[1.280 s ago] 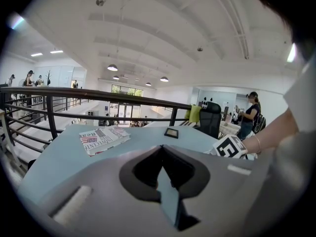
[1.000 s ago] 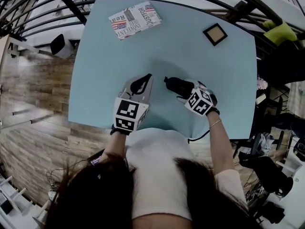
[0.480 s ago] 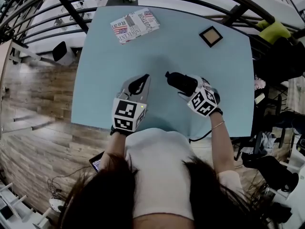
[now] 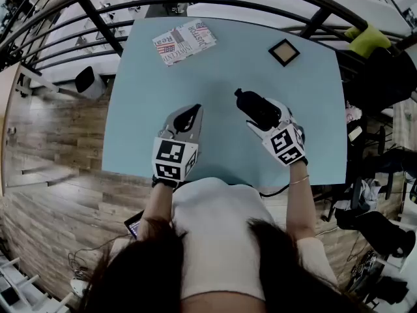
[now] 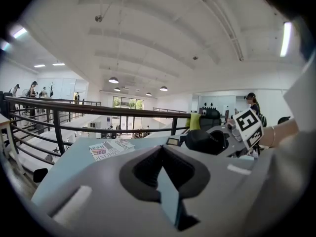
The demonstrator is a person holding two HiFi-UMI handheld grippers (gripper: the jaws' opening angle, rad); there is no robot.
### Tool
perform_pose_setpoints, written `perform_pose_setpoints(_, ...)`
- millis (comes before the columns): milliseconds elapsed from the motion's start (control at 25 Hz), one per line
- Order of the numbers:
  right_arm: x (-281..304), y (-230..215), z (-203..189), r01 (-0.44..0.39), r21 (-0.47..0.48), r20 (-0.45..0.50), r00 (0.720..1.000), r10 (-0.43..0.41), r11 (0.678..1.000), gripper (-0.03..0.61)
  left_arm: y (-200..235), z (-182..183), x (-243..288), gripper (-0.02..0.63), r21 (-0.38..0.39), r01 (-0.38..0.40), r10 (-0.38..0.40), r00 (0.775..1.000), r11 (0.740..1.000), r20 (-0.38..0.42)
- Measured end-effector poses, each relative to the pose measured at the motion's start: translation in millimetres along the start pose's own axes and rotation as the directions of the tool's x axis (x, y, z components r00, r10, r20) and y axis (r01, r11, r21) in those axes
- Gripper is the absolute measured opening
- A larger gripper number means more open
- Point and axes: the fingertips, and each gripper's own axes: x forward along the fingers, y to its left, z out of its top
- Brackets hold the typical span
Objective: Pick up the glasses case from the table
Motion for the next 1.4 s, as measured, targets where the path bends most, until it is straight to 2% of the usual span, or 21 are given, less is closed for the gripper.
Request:
perform_pose_setpoints(160, -17, -6, 19, 0.059, 0.104, 0.098, 0.993, -0.070, 0.993, 0.351, 1, 4, -5, 0.057, 0.006, -0.010, 0.009, 1.000, 1.000, 0.008)
perform_pose_setpoints(280, -31, -15, 30, 0.091, 0.222, 0.180, 0.975, -0.132, 0.971, 0.351, 2, 5, -7, 0.057, 0.006, -0.015, 0.015, 1.000, 1.000, 0.010)
perform_pose_setpoints(480, -60, -34, 47, 0.086, 0.468, 0.314, 0.914, -0.256, 0.879, 0.351, 0, 7, -5, 0.057, 0.002, -0.016, 0.016, 1.000, 1.000, 0.009)
perform_pose_setpoints(600, -74, -43, 48, 0.076, 0.549, 0.346, 0.886, -0.309, 0.832, 0.351, -2, 8, -2, 0.057, 0.000, -0.014, 0.014, 1.000, 1.000, 0.010)
perform_pose_setpoints(840, -90, -50, 44, 0.091, 0.627, 0.345, 0.858, -0.381, 0.773, 0.351, -1, 9, 7, 0.057, -0.016, -0.012, 0.012, 1.000, 1.000, 0.012)
perform_pose_setpoints(1000, -98, -57, 42, 0.100, 0.657, 0.343, 0.843, -0.415, 0.747, 0.351, 2, 11, 11, 0.057, -0.028, -0.016, 0.016, 1.000, 0.999, 0.016)
perform_pose_setpoints(1400, -85, -65, 35, 0.103, 0.687, 0.322, 0.845, -0.428, 0.719, 0.351, 26, 11, 14, 0.057, -0.063, -0.054, 0.055, 0.998, 0.997, 0.022)
